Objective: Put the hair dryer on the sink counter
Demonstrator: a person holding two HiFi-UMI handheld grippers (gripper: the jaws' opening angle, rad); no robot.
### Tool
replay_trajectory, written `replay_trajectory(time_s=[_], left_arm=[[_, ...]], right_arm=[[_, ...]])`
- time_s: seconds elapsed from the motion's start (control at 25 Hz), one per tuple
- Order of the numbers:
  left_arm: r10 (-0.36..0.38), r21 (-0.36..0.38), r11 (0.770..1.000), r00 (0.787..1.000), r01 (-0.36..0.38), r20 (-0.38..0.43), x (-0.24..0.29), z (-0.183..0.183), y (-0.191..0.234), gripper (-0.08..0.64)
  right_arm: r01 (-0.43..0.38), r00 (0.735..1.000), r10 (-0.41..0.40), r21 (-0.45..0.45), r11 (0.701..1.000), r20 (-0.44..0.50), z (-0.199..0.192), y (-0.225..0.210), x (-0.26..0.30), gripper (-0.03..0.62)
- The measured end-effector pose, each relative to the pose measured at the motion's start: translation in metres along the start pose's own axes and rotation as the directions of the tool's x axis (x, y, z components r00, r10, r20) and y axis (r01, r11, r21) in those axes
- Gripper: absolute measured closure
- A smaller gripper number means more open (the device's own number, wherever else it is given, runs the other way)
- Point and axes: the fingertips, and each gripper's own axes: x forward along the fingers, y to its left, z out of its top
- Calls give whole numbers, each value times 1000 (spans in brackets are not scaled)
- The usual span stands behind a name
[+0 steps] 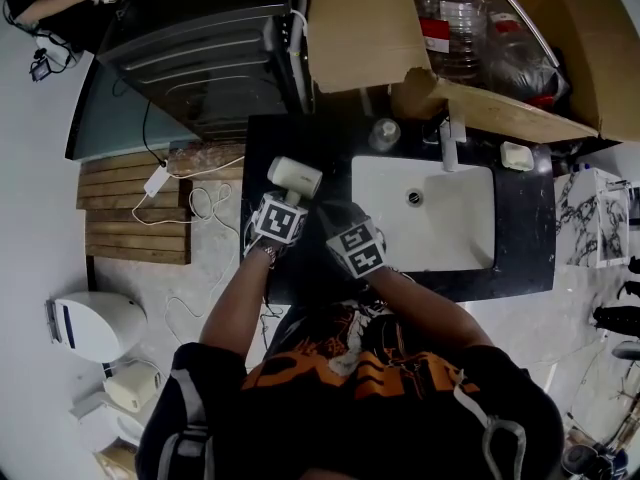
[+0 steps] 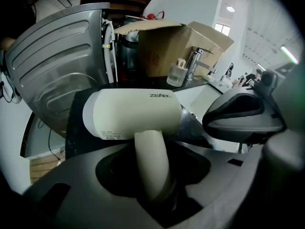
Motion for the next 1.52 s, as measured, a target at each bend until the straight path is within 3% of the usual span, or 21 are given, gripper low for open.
replay_trajectory(time_s=[0.08, 0.24, 0.32, 0.52, 0.84, 1.16, 1.44, 1.52], left_arm=[[-16, 9, 1000, 1000, 16, 5, 0, 2, -2, 332], [-99, 18, 995, 995, 99, -4, -1, 1, -21, 190], [-116, 43, 992, 993, 117, -12, -1, 0, -28, 155], [-71, 90, 993, 996, 75, -50, 1, -11, -29, 94], [-12, 173, 985, 999, 19, -45, -10, -19, -25, 87], [-8, 197, 980, 988, -23, 154, -52, 11, -36, 87], [-42, 191, 981, 924, -33, 380, -103, 53, -50, 97], [-34, 183, 982, 892, -55, 450, -120, 65, -52, 163]], right_arm=[[-4, 1000, 4, -2, 1000, 1, 1, 2, 0, 578], [-1, 1000, 1, -6, 1000, 4, 1, 2, -2, 578], [4, 1000, -4, -13, 1000, 4, 1, 2, -4, 578], [-2, 1000, 2, -29, 1000, 4, -2, 7, -8, 578], [13, 1000, -13, -23, 1000, 21, 1, 1, -16, 578], [77, 992, -74, -25, 997, 99, 23, -18, -39, 578], [123, 973, -114, -31, 992, 202, 63, -27, -74, 578], [132, 965, -119, -37, 991, 235, 74, -29, -85, 578]])
